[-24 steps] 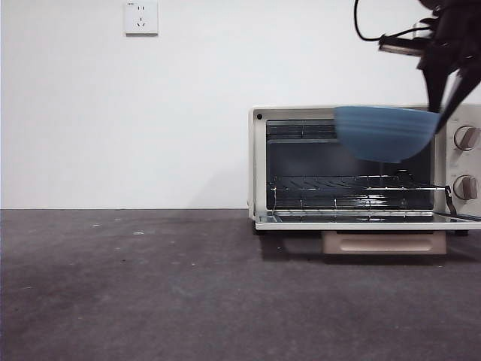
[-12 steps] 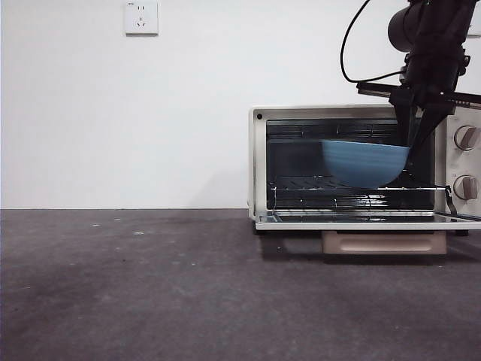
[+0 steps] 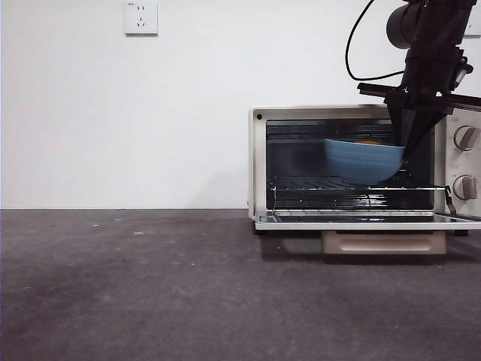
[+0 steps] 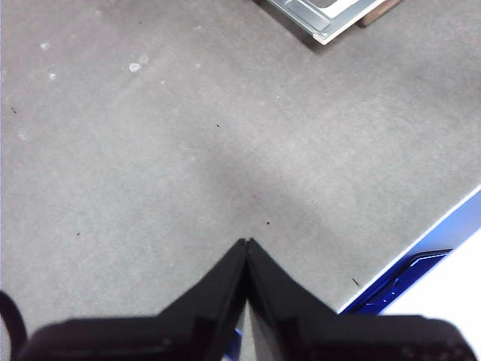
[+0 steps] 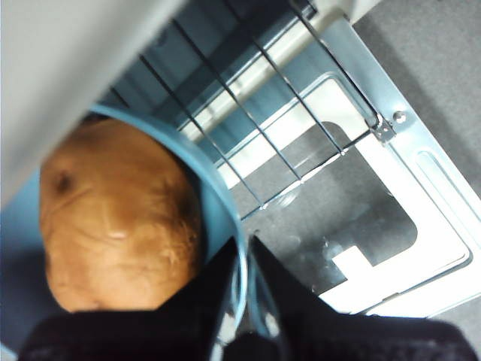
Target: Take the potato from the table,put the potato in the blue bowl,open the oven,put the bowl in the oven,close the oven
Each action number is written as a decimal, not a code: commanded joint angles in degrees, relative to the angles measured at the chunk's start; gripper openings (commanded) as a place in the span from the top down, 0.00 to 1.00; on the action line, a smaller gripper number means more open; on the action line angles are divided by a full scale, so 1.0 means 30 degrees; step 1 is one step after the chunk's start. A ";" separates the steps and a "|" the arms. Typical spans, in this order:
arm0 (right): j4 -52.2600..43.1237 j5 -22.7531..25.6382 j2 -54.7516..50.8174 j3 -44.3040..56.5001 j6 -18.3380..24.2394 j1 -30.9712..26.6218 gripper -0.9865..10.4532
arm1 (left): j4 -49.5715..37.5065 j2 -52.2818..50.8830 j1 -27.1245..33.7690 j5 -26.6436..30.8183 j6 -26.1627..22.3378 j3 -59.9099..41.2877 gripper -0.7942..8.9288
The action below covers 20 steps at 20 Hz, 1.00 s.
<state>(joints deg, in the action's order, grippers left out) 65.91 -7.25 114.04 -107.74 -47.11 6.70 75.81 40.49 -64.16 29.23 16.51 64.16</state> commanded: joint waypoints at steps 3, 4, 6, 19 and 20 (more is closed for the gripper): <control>-0.0313 0.0525 0.0189 -0.0029 -0.0240 0.0029 0.91 | -0.0073 -0.0007 -0.0007 -0.0386 -0.0080 -0.0124 0.92; -0.0634 0.0568 0.0189 -0.0029 -0.0248 0.0029 0.90 | -0.0073 -0.0007 -0.0007 -0.0393 -0.0066 -0.0124 0.92; -0.1129 0.0495 0.0189 -0.0029 -0.0248 0.0029 0.85 | -0.0073 -0.0007 -0.0007 -0.0393 -0.0051 -0.0124 0.92; -0.0998 0.0954 -0.0350 -0.0648 0.1479 0.0029 0.72 | -0.0073 -0.0007 -0.0007 -0.1202 0.0160 -0.0124 0.92; -0.0867 0.1078 -0.0401 -0.0874 0.1741 0.0029 0.72 | -0.0073 -0.0007 -0.0007 -0.1282 0.0160 -0.0124 0.92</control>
<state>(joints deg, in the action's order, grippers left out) 63.44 -4.27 113.62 -110.08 -43.18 6.70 75.81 40.49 -64.16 25.71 16.58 64.16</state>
